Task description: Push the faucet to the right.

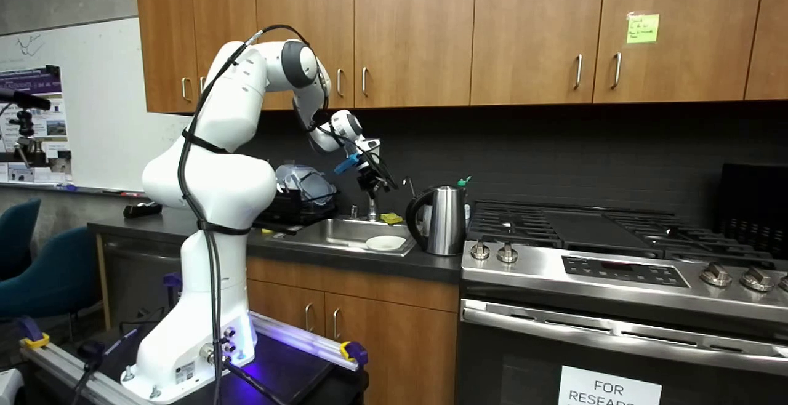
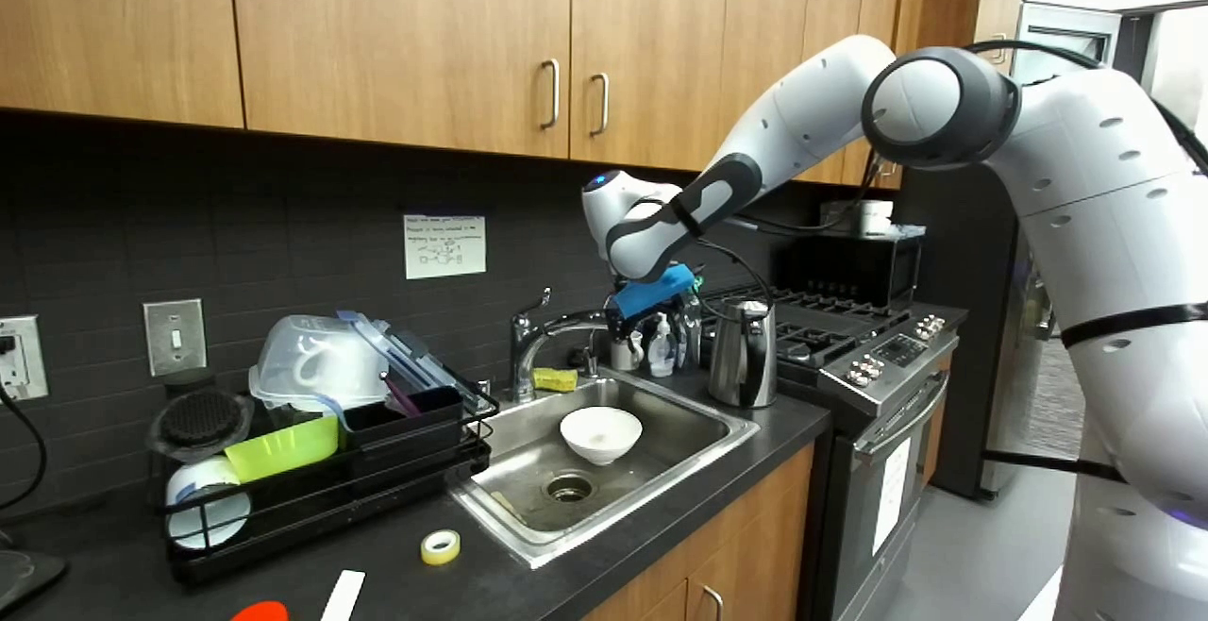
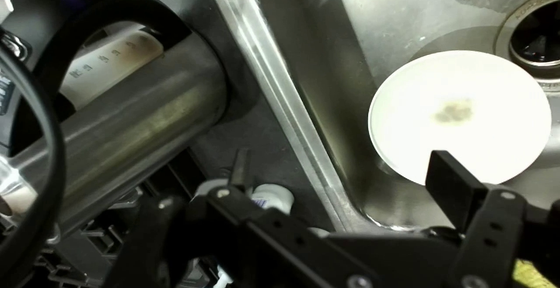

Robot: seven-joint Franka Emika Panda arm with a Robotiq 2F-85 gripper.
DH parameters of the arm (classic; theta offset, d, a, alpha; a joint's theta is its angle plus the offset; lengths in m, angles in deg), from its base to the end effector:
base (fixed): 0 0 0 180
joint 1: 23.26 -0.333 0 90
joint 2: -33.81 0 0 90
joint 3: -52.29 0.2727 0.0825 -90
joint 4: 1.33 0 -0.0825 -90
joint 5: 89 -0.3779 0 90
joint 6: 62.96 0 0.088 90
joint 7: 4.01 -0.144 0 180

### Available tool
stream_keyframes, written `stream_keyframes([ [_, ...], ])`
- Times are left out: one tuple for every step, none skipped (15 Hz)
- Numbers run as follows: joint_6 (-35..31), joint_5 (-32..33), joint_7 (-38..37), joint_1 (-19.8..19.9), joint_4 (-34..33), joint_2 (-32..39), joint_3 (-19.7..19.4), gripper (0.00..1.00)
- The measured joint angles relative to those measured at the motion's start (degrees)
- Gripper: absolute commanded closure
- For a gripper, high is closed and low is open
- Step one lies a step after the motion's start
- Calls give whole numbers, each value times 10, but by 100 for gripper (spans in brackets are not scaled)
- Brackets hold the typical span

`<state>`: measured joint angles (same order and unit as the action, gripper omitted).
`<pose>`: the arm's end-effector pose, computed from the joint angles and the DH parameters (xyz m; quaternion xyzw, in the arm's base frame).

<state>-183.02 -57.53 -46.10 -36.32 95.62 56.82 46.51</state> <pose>0.6453 0.0440 0.3038 0.9550 -0.1534 0.1061 0.2306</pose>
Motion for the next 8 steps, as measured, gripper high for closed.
stream_keyframes([
  [2,0,-1,1,1,-1,0,0],
  [5,0,-1,1,2,-3,0,0],
  [9,0,-1,1,5,-6,0,0],
  [15,0,-1,1,7,-9,1,0],
  [25,-4,-1,1,8,-13,2,0],
  [34,-7,-2,2,10,-18,3,0],
  [40,-11,-7,2,13,-23,3,0],
  [45,-13,-11,2,15,-28,4,0],
])
